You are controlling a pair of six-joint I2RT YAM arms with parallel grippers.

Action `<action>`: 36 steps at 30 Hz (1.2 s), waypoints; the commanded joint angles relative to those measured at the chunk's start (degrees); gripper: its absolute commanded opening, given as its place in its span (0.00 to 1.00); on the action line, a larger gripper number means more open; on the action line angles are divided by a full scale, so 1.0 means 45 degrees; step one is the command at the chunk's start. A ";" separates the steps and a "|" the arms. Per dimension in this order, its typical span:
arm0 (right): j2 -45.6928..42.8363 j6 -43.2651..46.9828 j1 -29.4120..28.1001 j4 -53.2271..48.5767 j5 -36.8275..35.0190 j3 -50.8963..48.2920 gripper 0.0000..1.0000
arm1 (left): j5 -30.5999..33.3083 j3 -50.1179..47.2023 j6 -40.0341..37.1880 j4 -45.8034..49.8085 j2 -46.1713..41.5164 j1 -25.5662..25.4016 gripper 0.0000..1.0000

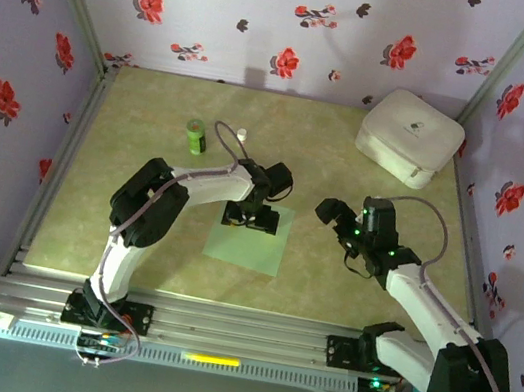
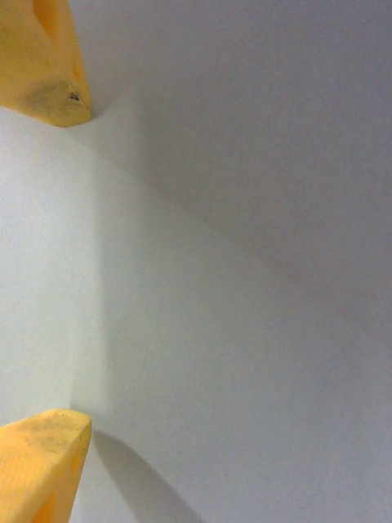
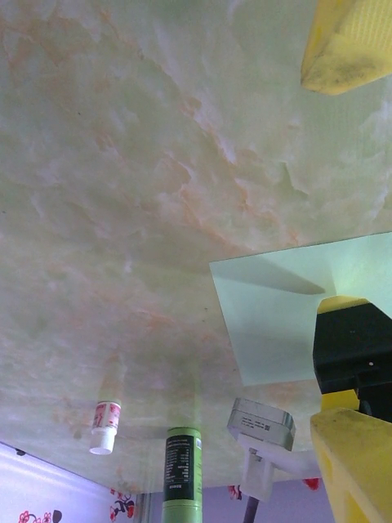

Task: Fold a paper plane with a square sheet of paper (pick it up from the middle)
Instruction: First fold the square sheet of paper in half at the center of the table.

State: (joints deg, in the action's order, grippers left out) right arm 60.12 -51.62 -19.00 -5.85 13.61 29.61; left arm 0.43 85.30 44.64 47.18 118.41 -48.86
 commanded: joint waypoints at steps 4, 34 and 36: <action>0.0114 -0.0229 0.0092 0.0343 0.0041 0.0101 0.99 | -0.0257 -0.0484 -0.0172 0.0005 0.0911 -0.0050 0.91; 0.0562 -0.0302 0.0084 0.0341 0.0175 0.0236 0.99 | -0.0007 -0.0754 -0.0174 -0.0196 0.0935 -0.0231 0.86; 0.0521 -0.0290 0.0102 0.0265 0.0186 0.0304 0.99 | 0.0278 -0.0617 -0.0115 -0.0069 0.0771 -0.0294 0.87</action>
State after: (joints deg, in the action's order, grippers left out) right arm 63.02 -52.10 -19.00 -4.40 13.96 29.61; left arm 1.98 84.71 44.27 46.96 118.50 -49.36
